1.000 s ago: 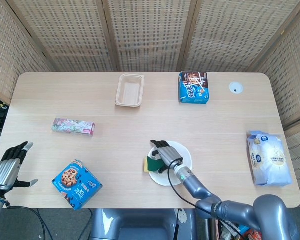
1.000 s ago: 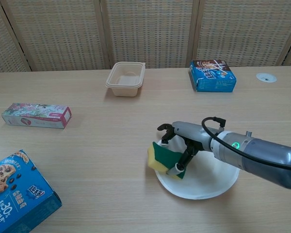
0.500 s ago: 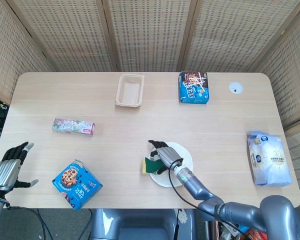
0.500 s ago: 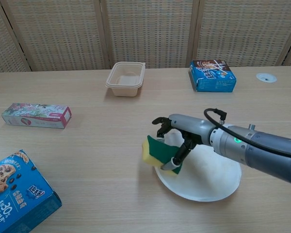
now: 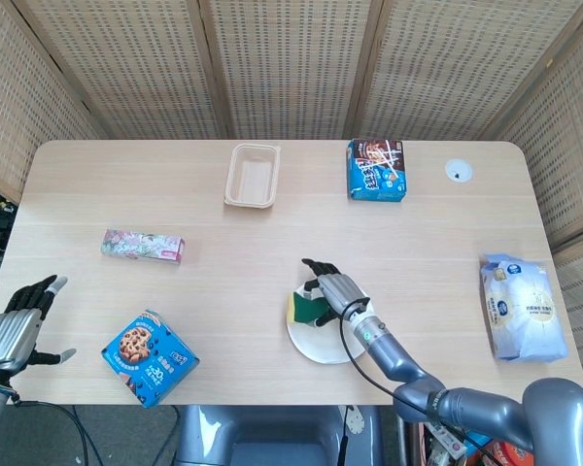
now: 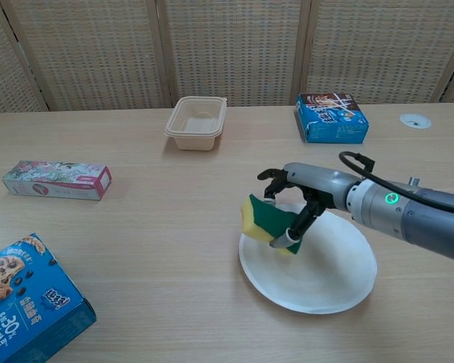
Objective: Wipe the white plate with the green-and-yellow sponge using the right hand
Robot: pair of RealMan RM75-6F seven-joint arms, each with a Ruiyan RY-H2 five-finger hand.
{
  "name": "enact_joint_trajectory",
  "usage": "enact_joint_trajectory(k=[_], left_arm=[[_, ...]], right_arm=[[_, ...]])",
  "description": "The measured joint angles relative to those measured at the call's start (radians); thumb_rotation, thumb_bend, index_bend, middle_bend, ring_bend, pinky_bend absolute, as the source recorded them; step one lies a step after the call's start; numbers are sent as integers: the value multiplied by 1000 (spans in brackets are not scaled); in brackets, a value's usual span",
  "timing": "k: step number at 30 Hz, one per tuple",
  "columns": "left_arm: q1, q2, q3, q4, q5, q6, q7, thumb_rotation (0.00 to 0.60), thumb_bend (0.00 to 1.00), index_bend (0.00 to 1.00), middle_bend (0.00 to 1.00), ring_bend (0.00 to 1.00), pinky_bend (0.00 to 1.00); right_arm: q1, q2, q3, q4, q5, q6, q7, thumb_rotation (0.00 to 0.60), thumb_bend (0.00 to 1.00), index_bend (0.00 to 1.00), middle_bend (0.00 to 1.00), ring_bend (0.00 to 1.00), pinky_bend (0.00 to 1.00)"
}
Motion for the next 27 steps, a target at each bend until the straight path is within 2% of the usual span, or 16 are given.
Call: enact_joint_trajectory(k=[10, 17, 27], left_arm=[[-3, 0, -2, 3, -8, -6, -2, 600, 0, 0, 0, 0, 0], [-3, 1, -1, 4, -9, -8, -6, 600, 0, 0, 0, 0, 0], [-2, 0, 1, 2, -6, -6, -2, 600, 0, 0, 0, 0, 0]], right_arm=[[-16, -40, -32, 88, -19, -30, 42, 600, 659, 679, 1, 0, 0], [-32, -64, -43, 163, -61, -52, 119, 600, 659, 679, 0, 0, 0], [-50, -70, -50, 195, -107, -65, 182, 600, 658, 679, 0, 0, 0]])
